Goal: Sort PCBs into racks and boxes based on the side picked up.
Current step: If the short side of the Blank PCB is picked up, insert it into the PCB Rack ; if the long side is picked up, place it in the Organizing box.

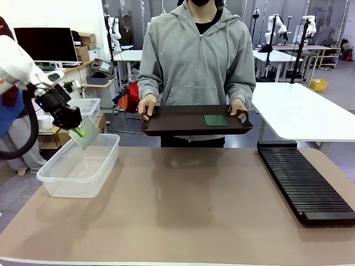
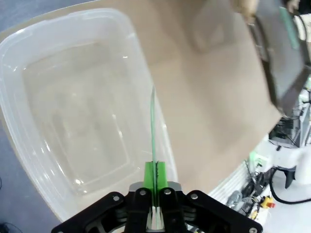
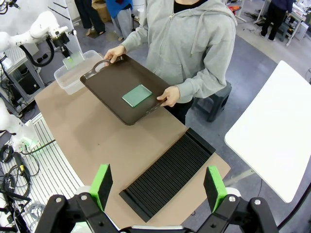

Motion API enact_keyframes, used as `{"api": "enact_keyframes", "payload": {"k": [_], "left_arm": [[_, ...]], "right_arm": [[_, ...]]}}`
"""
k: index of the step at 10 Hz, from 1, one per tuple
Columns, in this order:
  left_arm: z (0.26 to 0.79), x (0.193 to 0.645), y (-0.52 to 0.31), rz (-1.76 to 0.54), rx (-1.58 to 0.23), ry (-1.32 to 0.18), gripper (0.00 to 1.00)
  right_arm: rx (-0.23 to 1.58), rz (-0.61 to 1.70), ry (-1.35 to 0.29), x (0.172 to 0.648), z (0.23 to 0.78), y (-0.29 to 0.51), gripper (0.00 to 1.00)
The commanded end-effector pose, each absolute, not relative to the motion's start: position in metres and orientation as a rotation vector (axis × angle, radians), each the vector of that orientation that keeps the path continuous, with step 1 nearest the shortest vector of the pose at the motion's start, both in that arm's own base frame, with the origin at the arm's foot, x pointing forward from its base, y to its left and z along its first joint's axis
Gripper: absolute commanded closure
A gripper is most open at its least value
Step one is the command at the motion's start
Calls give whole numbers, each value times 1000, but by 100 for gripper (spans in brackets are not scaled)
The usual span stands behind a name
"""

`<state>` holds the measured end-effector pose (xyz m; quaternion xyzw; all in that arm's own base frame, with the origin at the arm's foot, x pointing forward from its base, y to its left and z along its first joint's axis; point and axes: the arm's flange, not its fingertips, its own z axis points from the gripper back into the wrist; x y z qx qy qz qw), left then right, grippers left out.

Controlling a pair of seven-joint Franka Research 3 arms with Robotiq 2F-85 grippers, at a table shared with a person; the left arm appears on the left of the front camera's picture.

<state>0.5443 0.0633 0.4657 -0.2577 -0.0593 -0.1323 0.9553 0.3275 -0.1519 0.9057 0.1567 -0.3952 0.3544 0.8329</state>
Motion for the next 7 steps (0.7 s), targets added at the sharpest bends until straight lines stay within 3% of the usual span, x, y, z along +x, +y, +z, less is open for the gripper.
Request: {"api": "enact_keyframes", "payload": {"k": [1, 7], "left_arm": [[440, 547, 57, -210, -438, -126, 97], [385, 545, 45, -194, -438, -39, 97]], "right_arm": [[349, 763, -839, 325, 904, -150, 0], [349, 763, -839, 325, 904, -150, 0]]}}
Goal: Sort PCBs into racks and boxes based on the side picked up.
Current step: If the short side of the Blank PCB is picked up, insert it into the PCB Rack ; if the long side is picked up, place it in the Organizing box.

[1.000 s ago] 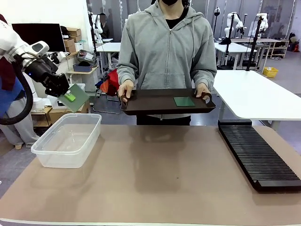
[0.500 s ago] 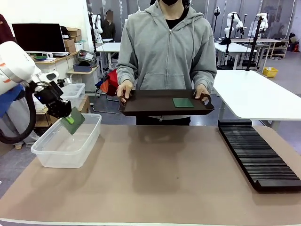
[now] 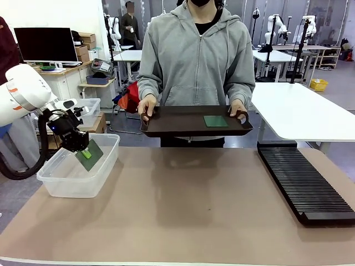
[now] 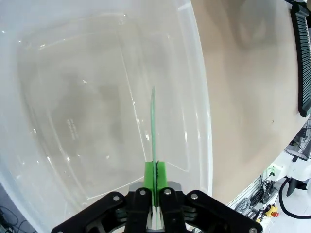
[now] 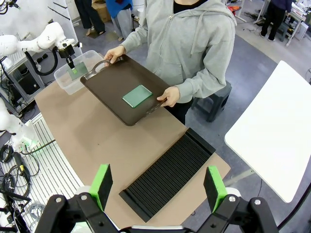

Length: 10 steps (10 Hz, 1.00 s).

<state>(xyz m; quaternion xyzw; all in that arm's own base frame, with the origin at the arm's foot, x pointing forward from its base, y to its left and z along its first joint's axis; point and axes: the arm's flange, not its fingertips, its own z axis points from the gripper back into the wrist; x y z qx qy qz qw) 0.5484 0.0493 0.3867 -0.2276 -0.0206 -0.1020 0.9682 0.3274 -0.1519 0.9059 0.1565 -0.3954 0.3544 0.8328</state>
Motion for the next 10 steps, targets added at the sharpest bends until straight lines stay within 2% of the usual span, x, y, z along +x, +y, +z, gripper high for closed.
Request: {"api": "enact_keyframes", "payload": {"k": [1, 8, 10], "left_arm": [[381, 547, 44, -192, -416, -35, 97], [365, 554, 42, -162, -391, -11, 97], [362, 556, 42, -146, -374, -25, 94]], "right_arm": [[349, 763, -839, 325, 904, -150, 0], [349, 763, -839, 325, 904, -150, 0], [349, 763, -839, 325, 904, -150, 0]]}}
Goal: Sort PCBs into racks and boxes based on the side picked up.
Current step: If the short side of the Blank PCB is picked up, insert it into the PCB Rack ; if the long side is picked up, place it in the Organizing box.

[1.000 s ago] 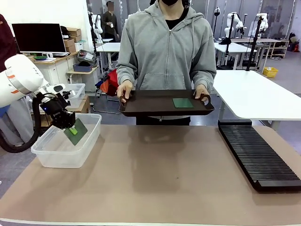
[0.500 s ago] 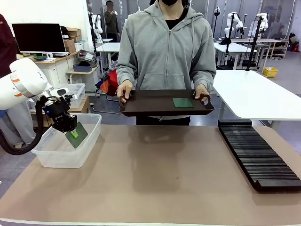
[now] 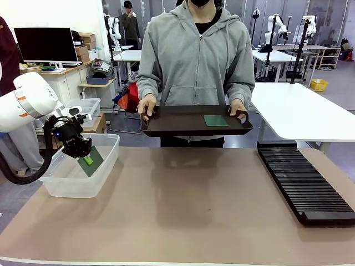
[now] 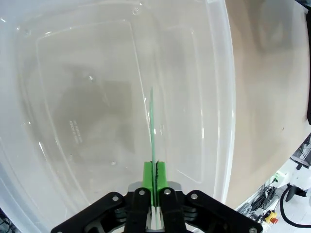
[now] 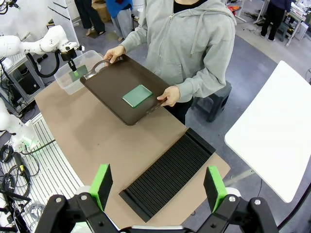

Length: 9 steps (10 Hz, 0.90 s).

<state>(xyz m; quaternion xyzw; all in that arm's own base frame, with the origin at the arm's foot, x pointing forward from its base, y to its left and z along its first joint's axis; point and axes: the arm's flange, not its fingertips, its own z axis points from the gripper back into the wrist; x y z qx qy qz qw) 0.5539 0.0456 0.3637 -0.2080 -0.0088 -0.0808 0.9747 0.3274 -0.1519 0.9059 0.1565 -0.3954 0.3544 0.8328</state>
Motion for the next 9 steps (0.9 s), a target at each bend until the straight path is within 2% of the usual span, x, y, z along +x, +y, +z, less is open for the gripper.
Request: {"api": "enact_keyframes", "payload": {"k": [1, 2, 5, 6, 9], "left_arm": [[362, 559, 45, -142, -357, -32, 91], [358, 559, 44, -129, -352, -36, 91], [357, 561, 45, -106, -358, -54, 59], [361, 561, 45, -103, -353, -64, 51], [385, 556, 49, -95, -354, -138, 19]], "right_arm": [[349, 763, -839, 325, 904, -150, 0], [349, 763, -839, 325, 904, -150, 0], [349, 763, -839, 325, 904, -150, 0], [349, 763, -839, 325, 904, -150, 0], [349, 763, -839, 325, 904, -150, 0]]}}
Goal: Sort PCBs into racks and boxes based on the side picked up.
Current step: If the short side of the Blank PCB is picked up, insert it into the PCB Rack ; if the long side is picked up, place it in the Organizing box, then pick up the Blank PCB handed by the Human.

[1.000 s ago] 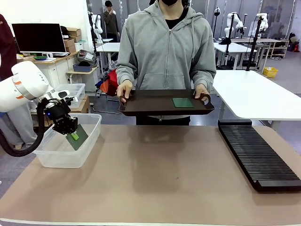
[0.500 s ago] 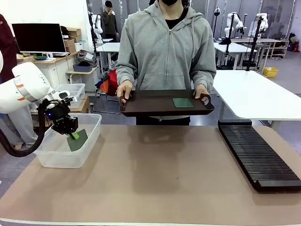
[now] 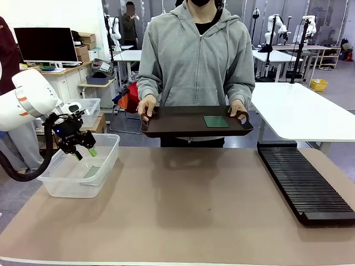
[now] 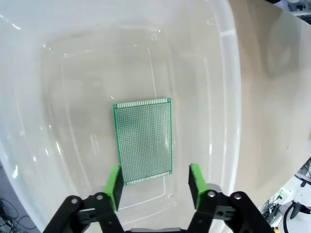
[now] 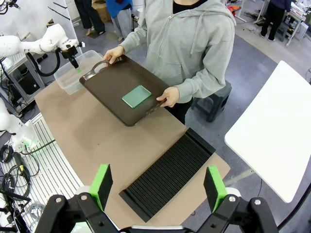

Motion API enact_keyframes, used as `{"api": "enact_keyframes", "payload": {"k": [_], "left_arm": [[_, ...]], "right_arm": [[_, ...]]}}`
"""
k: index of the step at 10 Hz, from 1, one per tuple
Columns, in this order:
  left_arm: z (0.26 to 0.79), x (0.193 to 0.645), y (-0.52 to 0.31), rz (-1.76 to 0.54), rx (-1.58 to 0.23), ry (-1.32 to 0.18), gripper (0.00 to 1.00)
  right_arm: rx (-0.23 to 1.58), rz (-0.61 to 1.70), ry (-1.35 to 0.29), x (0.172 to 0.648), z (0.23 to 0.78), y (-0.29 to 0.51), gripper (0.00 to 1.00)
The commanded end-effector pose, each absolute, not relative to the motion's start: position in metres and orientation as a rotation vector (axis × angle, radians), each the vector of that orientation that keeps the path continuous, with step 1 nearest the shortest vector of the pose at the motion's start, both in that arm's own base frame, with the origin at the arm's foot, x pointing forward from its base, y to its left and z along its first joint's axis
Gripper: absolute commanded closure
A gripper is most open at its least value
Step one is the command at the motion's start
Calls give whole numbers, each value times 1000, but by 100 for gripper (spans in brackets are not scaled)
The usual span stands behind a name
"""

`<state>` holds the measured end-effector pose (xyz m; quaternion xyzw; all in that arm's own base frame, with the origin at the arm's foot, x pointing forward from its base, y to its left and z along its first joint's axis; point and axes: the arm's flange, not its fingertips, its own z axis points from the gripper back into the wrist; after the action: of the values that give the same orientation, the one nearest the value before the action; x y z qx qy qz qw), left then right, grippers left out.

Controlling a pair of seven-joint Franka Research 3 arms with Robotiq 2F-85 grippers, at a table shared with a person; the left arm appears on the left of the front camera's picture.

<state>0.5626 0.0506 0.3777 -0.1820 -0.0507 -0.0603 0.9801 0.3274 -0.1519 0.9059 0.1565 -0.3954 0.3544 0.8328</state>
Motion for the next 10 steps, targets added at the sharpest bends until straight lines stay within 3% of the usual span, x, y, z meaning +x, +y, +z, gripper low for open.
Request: {"api": "enact_keyframes", "payload": {"k": [1, 10], "left_arm": [[394, 556, 54, -98, -357, -156, 12], [405, 559, 56, -116, -362, -155, 8]], "right_arm": [[349, 763, -839, 325, 904, -150, 0], [349, 763, -839, 325, 904, -150, 0]]}}
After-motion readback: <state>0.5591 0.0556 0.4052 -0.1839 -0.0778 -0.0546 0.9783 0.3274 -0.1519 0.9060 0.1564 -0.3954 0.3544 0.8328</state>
